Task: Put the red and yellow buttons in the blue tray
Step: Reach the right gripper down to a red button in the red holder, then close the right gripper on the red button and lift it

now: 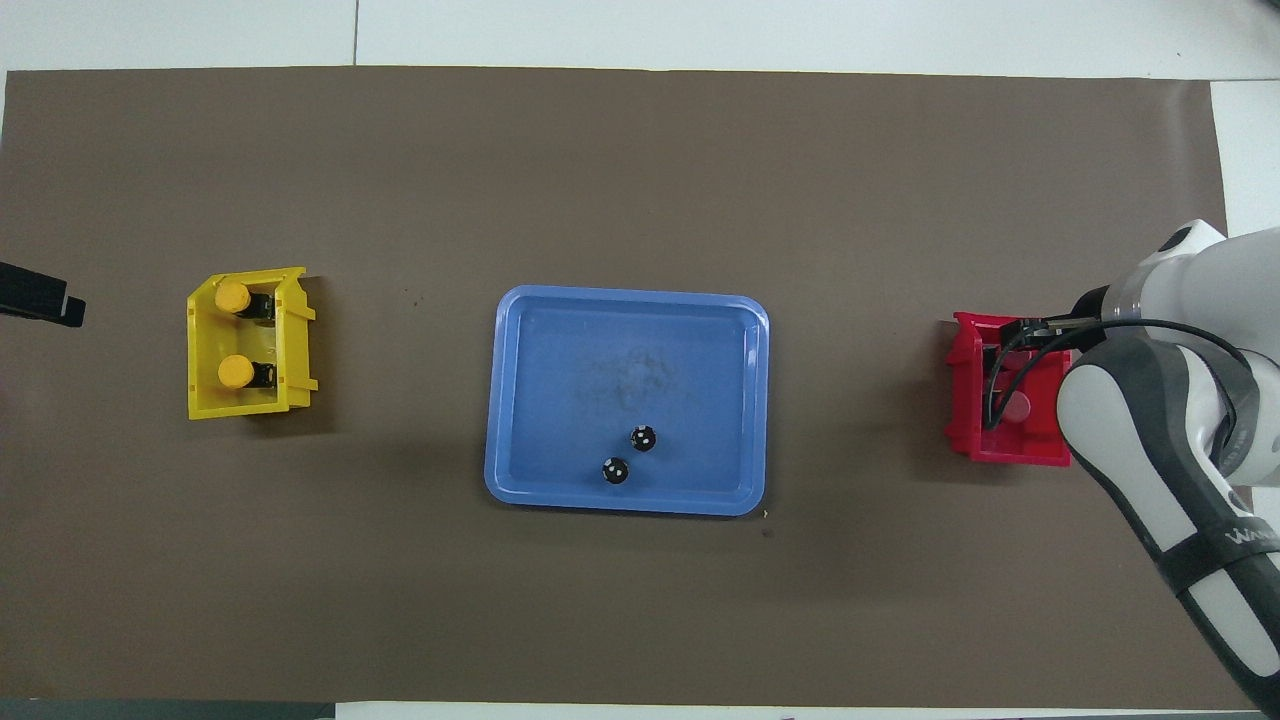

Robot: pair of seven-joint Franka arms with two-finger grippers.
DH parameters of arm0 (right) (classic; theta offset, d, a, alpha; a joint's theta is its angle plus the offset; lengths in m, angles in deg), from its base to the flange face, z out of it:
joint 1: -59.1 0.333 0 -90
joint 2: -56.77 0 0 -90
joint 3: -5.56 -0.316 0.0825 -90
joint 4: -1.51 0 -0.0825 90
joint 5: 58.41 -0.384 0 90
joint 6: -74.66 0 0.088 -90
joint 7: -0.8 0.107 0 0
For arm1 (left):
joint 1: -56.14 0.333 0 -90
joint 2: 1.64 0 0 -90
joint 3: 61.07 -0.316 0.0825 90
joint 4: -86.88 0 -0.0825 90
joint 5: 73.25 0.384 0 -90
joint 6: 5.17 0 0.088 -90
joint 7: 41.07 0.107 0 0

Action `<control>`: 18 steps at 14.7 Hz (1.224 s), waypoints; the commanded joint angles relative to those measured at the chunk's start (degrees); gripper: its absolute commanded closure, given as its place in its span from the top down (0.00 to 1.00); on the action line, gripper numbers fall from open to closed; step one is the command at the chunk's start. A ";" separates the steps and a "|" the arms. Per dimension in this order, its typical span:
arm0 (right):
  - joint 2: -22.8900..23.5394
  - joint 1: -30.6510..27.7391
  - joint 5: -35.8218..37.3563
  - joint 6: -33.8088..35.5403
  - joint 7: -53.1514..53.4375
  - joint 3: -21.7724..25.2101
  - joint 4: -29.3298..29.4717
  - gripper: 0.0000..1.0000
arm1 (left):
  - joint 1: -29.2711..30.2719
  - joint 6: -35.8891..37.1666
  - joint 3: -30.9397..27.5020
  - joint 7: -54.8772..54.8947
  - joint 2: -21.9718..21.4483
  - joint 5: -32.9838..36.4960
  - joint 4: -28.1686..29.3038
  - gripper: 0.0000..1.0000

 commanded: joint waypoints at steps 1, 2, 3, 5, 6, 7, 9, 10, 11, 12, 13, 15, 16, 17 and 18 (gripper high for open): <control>0.13 -0.13 -0.94 -2.38 0.59 -0.30 -1.18 0.64 | 0.24 0.60 0.18 0.01 -1.22 0.89 0.95 1.00; 0.49 -0.04 -0.94 -2.65 0.50 -0.21 -1.18 0.64 | 0.24 0.60 0.18 0.01 -1.13 0.89 0.95 1.00; 0.49 -0.13 -0.94 -2.13 0.50 -0.30 -1.01 0.64 | 0.24 0.60 0.18 0.01 -1.22 0.89 0.95 1.00; 0.32 0.04 -0.94 -2.91 0.50 -0.21 -1.97 0.64 | 0.24 0.60 0.18 0.01 -1.22 0.89 0.95 1.00; 0.23 0.05 -0.94 -3.09 0.50 -0.30 -2.15 0.64 | 0.24 0.60 0.26 0.10 -1.13 0.89 0.95 1.00; 0.14 0.05 -0.94 -3.44 0.50 -0.30 -2.41 0.64 | 0.16 0.60 0.18 0.01 -1.22 0.89 0.95 1.00; -0.04 -0.04 -0.94 -5.28 0.50 -0.30 -3.81 0.64 | 0.24 0.60 0.18 0.01 -1.22 0.89 0.95 1.00; -0.12 0.04 -0.94 -5.55 0.50 -0.30 -4.08 0.64 | 0.24 0.60 0.18 0.01 -1.22 0.89 0.95 1.00; -0.12 0.05 -0.94 -5.64 0.50 -0.30 -4.17 0.64 | 0.24 0.60 0.18 0.10 -1.22 0.89 0.95 1.00; -0.13 0.05 -0.94 -5.81 0.50 -0.30 -4.09 0.64 | 0.24 0.60 0.18 0.10 -1.22 0.89 0.95 1.00; -0.13 0.05 -0.94 -5.81 0.50 -0.30 -4.17 0.64 | 0.24 0.60 0.18 0.01 -1.22 0.89 0.95 1.00; -0.04 0.05 -0.94 -5.90 0.50 -0.30 -4.17 0.64 | 0.24 0.60 0.18 0.10 -1.22 0.89 0.95 1.00; -0.12 0.05 -0.94 -5.90 0.50 -0.30 -4.17 0.64 | 0.24 0.60 0.18 0.10 -1.13 0.89 0.95 1.00; -0.12 0.05 -0.94 -5.90 0.50 -0.30 -4.26 0.64 | 0.24 0.60 0.18 0.01 -1.22 0.89 0.95 1.00; -0.13 0.13 -0.94 -5.99 0.50 -0.30 -4.35 0.64 | 0.24 0.60 0.18 0.01 -1.13 0.89 0.95 1.00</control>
